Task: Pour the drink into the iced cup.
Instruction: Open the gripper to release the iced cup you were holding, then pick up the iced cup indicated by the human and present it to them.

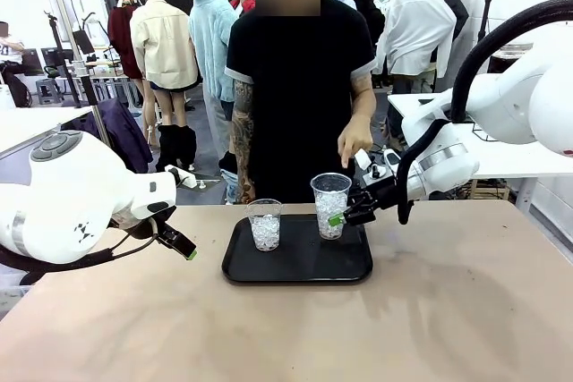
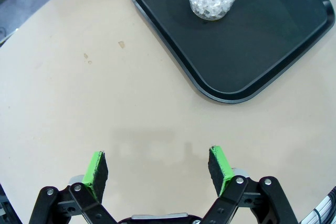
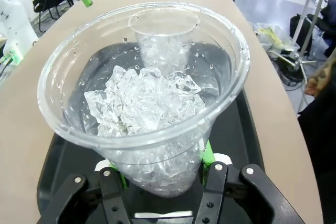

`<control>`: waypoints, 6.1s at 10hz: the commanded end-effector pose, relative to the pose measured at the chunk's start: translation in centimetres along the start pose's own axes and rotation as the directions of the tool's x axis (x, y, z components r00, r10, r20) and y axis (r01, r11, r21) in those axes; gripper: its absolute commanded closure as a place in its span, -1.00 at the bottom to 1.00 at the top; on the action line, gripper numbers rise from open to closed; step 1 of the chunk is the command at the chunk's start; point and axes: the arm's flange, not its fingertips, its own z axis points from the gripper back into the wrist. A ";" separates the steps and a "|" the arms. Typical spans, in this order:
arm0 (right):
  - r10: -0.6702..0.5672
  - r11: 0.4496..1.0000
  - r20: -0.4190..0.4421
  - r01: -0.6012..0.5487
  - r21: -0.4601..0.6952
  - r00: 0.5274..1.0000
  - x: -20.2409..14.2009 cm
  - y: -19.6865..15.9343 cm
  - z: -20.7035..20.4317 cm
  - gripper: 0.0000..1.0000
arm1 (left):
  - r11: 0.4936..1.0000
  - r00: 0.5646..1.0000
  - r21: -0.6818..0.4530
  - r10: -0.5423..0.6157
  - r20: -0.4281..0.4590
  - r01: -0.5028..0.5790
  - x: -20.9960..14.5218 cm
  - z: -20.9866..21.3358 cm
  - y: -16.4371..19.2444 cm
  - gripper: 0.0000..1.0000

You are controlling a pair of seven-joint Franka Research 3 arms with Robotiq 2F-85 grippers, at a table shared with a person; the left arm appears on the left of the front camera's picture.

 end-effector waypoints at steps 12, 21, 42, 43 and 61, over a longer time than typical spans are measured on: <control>-0.041 0.965 0.008 0.041 -0.258 0.999 14.7 -9.8 11.0 -0.16 | 1.000 1.000 0.000 0.003 0.001 -0.003 0.0 0.1 0.2 -1.00; -0.062 0.966 0.012 0.063 -0.251 0.998 13.4 -9.6 10.7 -0.16 | 1.000 1.000 0.000 0.003 0.001 -0.003 0.0 0.1 0.2 -1.00; -0.741 0.470 -0.006 0.512 -0.719 0.672 5.7 10.4 20.4 -1.00 | 1.000 1.000 0.000 0.003 0.001 -0.003 0.0 0.1 0.2 -1.00; -0.822 0.305 0.049 0.512 -0.803 0.567 4.6 12.9 21.3 -1.00 | 1.000 1.000 0.000 0.003 0.001 -0.003 0.0 0.1 0.2 -1.00; -0.858 -0.119 0.325 0.463 -0.878 0.397 2.7 21.2 27.0 -1.00 | 1.000 1.000 0.000 0.003 0.001 -0.003 0.0 0.1 0.2 -1.00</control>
